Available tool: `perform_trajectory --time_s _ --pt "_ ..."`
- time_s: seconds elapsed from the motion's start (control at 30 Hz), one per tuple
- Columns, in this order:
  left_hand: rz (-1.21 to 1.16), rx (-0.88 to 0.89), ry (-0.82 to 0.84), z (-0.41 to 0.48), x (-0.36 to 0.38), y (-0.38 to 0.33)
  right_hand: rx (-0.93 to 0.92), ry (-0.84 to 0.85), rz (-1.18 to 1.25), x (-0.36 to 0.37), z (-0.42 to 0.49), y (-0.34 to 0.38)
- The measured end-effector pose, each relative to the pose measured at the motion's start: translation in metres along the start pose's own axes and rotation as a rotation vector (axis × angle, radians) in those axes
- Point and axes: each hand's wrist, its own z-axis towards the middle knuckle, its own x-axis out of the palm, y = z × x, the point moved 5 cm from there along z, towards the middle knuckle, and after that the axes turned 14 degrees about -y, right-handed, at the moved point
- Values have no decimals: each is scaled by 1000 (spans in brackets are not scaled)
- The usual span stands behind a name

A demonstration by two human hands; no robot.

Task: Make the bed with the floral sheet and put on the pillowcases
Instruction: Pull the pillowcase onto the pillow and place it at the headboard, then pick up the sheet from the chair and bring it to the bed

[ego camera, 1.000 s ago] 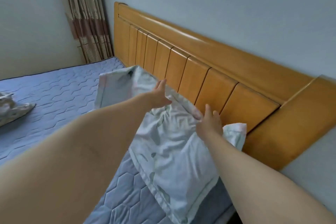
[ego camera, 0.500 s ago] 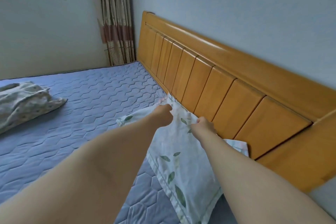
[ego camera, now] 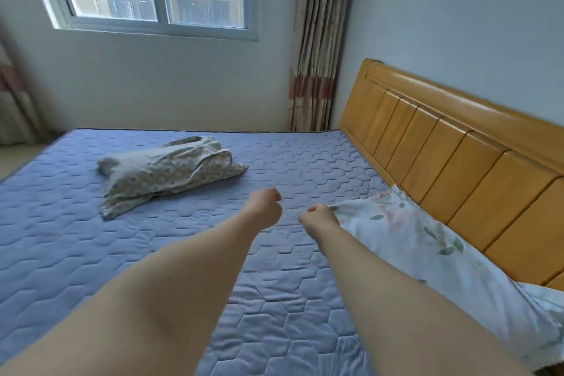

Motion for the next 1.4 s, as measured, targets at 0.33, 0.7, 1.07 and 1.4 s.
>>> perform_trajectory --time_s 0.33,0.7,1.07,1.4 --pt "34 -285 -123 -65 -109 208 -127 276 -55 172 -142 78" --pt "-28 -631 -252 -147 -172 342 -315 519 -167 289 -245 113" --pt "-63 -813 -437 -253 -274 495 -466 720 -199 416 -415 166" --pt "-43 -903 -509 -373 -415 688 -509 837 -161 557 -638 228"
